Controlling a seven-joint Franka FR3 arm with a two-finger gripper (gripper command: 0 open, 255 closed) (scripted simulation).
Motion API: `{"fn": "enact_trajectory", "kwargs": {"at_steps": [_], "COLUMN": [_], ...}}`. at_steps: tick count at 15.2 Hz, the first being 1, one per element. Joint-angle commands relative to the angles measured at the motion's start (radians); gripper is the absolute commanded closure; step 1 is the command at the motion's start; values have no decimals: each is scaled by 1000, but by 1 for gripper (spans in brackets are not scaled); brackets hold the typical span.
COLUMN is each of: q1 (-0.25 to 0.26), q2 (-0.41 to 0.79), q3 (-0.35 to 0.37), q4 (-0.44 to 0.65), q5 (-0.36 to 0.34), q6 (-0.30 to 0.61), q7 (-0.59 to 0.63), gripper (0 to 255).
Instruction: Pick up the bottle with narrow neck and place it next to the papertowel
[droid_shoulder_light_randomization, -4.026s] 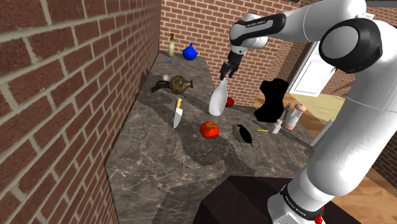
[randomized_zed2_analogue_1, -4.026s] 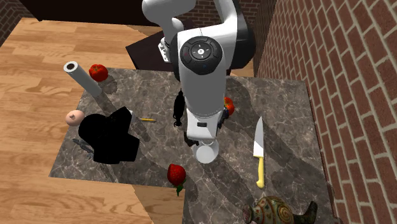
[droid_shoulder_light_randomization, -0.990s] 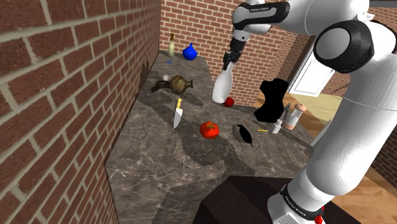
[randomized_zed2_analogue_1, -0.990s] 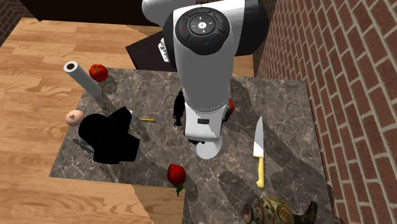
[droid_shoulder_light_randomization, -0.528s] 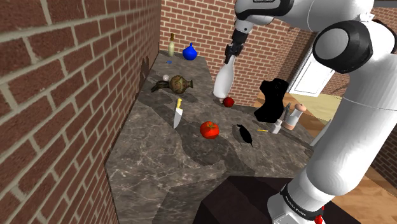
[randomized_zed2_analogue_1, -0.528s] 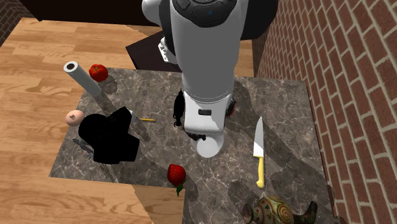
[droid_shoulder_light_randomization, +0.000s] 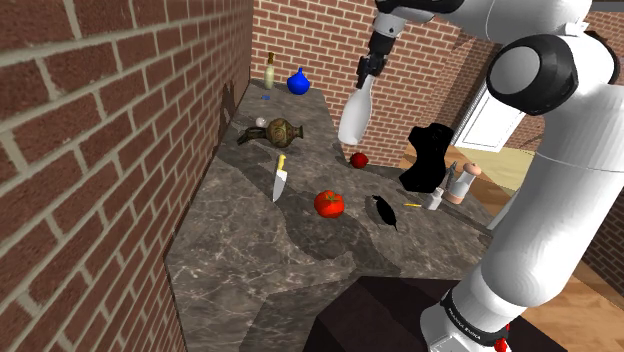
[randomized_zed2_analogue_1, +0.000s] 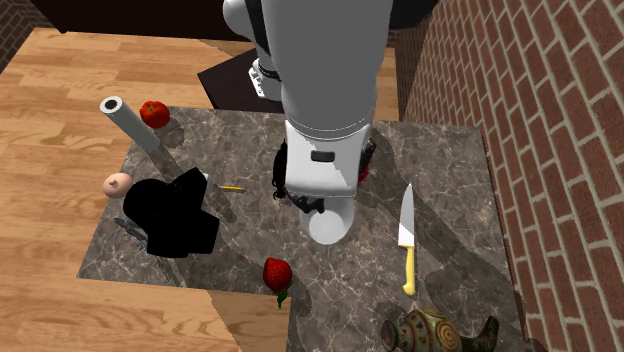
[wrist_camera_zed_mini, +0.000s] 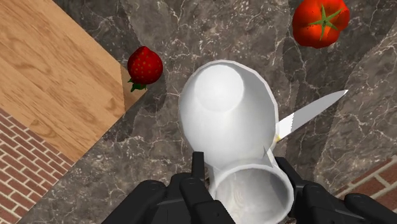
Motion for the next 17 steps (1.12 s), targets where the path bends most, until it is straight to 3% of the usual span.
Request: {"fn": "enact_trajectory", "kwargs": {"at_steps": [1, 11, 17], "q1": [-4, -32, -75], "q2": [14, 99, 216], "q3": [0, -2, 2], "q4": [46, 312, 590], "q5": [3, 28, 62], "q6": [-33, -216, -376], "q7": [1, 4, 11], "gripper": [255, 255, 255]}}
